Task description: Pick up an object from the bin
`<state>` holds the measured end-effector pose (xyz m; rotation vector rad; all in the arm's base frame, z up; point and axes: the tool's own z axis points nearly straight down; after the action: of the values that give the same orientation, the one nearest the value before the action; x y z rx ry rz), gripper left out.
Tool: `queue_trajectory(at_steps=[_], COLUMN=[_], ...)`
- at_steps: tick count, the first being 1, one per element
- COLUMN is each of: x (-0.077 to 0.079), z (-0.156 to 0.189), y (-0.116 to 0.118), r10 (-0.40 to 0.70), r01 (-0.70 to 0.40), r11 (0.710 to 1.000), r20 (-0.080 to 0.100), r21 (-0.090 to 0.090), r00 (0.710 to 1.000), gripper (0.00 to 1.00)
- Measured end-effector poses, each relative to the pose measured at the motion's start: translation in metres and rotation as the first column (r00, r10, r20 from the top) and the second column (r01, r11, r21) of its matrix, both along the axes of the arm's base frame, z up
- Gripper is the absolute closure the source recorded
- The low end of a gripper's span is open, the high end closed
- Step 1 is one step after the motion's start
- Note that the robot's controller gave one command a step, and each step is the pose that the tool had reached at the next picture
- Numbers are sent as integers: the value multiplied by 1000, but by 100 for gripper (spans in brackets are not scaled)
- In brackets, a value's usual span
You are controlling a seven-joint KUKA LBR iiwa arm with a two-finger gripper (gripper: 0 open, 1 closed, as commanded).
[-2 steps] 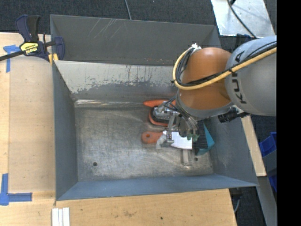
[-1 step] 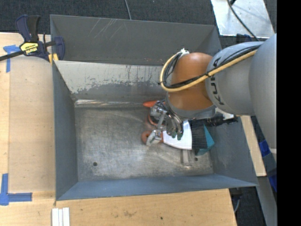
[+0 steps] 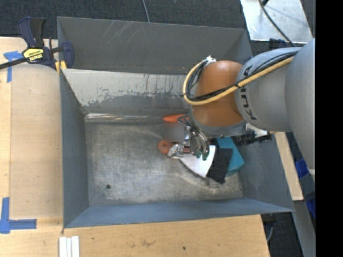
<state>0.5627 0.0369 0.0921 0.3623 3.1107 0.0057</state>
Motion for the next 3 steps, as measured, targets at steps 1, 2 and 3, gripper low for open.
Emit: queue_trajectory(at_steps=[1,2,3], x=[0,-15,-15], z=[0,117,117], y=[0,-13,-13], r10=[0,12,12], r01=[0,-12,-12], r11=[1000,1000,1000], r20=[0,-8,-8], r21=[0,-3,-3], r00=[1000,1000,1000], gripper=[100,100,100])
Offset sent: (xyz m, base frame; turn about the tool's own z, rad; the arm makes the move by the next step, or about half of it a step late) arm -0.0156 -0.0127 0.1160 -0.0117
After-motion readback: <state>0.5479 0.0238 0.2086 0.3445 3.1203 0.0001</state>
